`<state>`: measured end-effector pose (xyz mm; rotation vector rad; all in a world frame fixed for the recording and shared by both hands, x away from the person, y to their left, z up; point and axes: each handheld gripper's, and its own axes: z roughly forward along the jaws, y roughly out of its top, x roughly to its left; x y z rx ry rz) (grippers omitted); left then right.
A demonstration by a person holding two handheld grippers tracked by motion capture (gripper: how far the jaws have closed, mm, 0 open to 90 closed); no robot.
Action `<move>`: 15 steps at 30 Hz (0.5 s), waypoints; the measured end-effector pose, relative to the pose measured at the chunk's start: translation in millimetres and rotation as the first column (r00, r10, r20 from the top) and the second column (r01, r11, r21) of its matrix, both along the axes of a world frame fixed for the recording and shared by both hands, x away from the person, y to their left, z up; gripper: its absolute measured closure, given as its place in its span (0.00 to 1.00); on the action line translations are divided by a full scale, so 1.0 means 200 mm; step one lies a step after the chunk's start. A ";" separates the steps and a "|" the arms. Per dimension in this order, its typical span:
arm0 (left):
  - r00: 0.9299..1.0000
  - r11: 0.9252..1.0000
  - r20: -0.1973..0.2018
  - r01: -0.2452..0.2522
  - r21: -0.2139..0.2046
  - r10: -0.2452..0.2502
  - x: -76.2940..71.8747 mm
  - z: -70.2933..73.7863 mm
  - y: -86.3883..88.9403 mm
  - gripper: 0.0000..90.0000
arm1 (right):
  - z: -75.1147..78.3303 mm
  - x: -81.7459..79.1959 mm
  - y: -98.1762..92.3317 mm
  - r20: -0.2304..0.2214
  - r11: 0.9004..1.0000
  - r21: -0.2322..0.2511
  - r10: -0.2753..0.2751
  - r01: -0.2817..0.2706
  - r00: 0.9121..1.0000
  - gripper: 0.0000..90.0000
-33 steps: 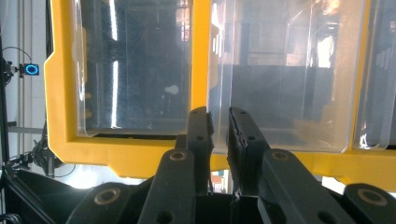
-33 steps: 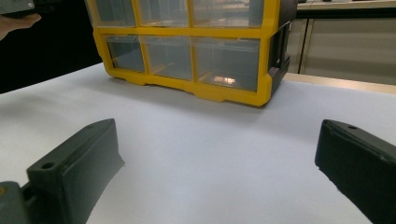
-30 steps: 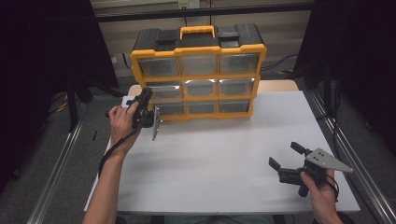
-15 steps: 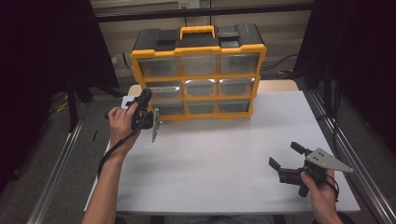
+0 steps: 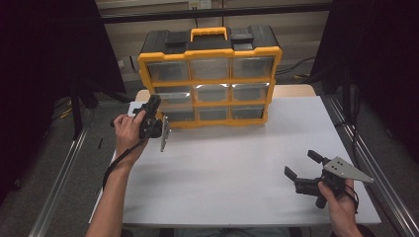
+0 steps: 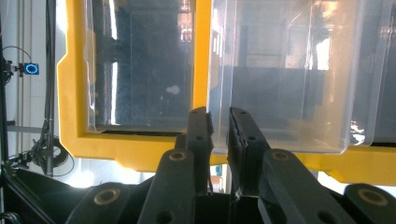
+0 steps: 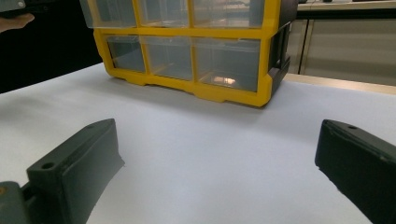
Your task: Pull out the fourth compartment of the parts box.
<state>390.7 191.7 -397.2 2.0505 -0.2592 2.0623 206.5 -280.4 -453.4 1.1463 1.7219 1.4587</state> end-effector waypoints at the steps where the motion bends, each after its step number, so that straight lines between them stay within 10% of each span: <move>1: 1.000 1.000 0.008 0.004 0.003 -0.004 0.00 0.00 0.00 0.89 | 0.00 0.00 0.00 0.000 1.000 0.000 0.000 0.000 1.000 0.00; 15: 1.000 1.000 -0.011 -0.007 -0.002 0.007 -0.03 0.01 0.00 0.88 | 0.00 0.01 0.00 0.001 1.000 0.002 -0.006 0.006 1.000 0.00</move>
